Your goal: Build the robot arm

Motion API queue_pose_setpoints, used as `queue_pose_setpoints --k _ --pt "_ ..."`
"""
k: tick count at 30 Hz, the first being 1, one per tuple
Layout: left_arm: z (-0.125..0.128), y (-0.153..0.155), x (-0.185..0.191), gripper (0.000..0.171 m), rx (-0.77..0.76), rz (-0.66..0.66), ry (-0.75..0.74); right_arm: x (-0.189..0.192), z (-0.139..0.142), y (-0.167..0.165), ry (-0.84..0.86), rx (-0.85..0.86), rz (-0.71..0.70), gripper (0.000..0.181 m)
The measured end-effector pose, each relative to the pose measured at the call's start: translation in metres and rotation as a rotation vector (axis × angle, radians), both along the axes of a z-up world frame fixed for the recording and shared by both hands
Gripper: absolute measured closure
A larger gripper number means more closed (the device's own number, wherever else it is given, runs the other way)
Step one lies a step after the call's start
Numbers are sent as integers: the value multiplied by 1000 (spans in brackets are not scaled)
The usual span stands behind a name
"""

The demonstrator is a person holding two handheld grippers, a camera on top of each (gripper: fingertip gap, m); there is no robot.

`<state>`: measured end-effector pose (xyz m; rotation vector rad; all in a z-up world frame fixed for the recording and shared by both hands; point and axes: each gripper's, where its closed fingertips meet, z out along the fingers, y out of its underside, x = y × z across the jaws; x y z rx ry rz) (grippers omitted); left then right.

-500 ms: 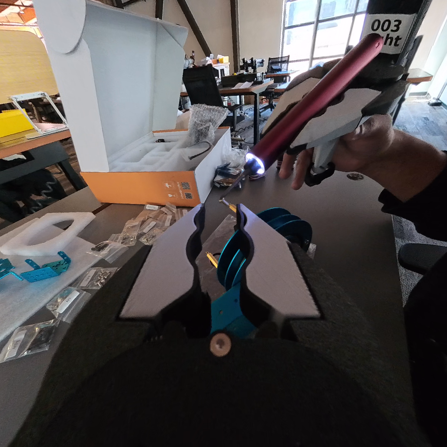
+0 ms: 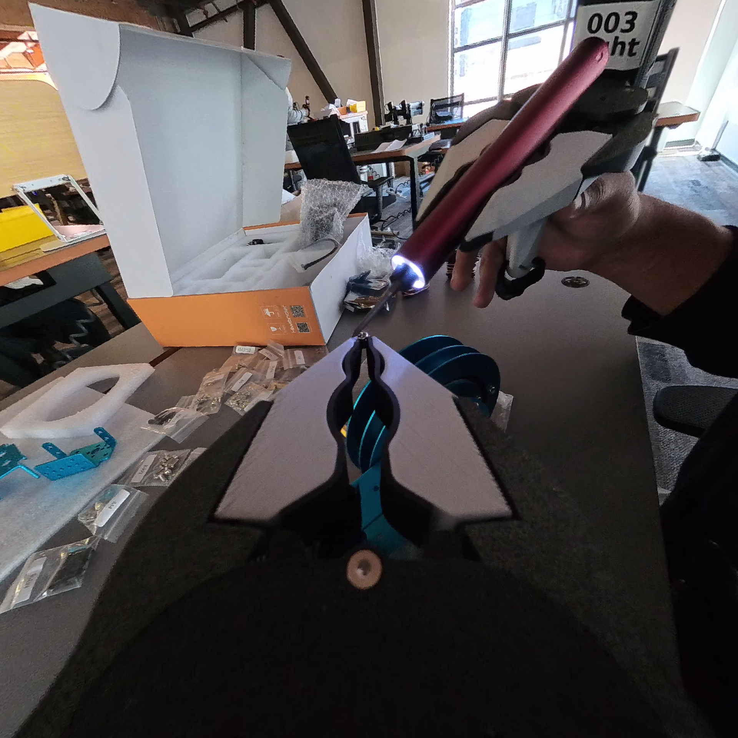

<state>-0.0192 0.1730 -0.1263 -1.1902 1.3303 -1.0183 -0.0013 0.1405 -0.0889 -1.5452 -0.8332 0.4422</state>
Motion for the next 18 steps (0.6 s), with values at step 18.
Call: queue_pose_setpoints --k 18 --pt "-13 -3 -5 171 169 12 97 -3 -9 -7 -39 -38 18 160"
